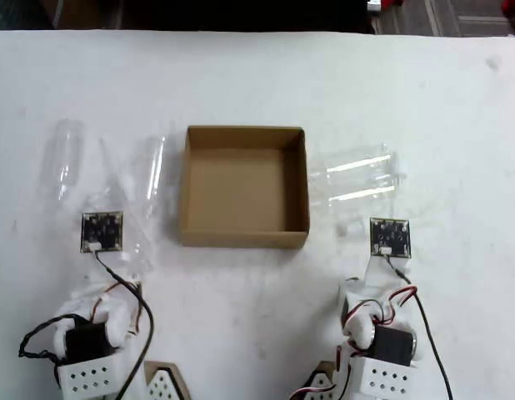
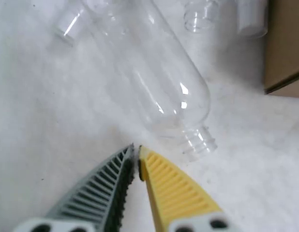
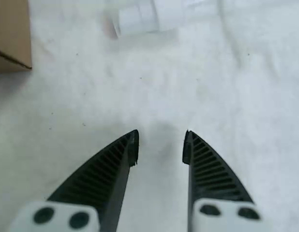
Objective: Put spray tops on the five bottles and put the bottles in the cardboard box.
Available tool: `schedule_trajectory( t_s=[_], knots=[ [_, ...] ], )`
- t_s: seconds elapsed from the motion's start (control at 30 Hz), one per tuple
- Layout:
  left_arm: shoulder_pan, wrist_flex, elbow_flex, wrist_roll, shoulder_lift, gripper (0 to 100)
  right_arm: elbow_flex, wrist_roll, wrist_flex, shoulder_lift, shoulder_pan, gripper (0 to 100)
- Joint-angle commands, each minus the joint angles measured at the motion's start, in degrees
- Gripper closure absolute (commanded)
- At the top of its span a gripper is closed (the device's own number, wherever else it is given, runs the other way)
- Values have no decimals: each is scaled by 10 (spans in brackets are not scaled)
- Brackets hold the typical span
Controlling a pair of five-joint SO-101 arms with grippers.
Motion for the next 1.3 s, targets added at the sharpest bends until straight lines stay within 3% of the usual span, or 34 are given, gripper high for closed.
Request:
schedule_trajectory(
  t_s=[0.0, 0.33, 0.47, 0.6, 0.77, 1.0, 1.13, 1.27],
  knots=[
    [8, 1, -2, 9, -5, 979, 5, -1, -9, 0, 1, 868],
    [8, -5, -2, 10, -5, 979, 5, -1, -9, 0, 2, 868],
    [7, -66, -2, 6, -5, 979, 5, 0, -11, 0, 1, 865],
    [8, -119, -2, 10, -5, 979, 5, -3, -102, 0, -17, 865],
    [8, -129, -2, 10, -5, 979, 5, -3, -199, 0, -16, 865],
    [5, -128, -2, 6, -5, 979, 1, 0, -219, -1, -16, 864],
    [5, -128, -2, 6, -5, 979, 1, 1, -282, -1, -22, 864],
    [4, -128, -2, 5, -5, 979, 1, 1, -298, -1, -77, 864]
  ],
)
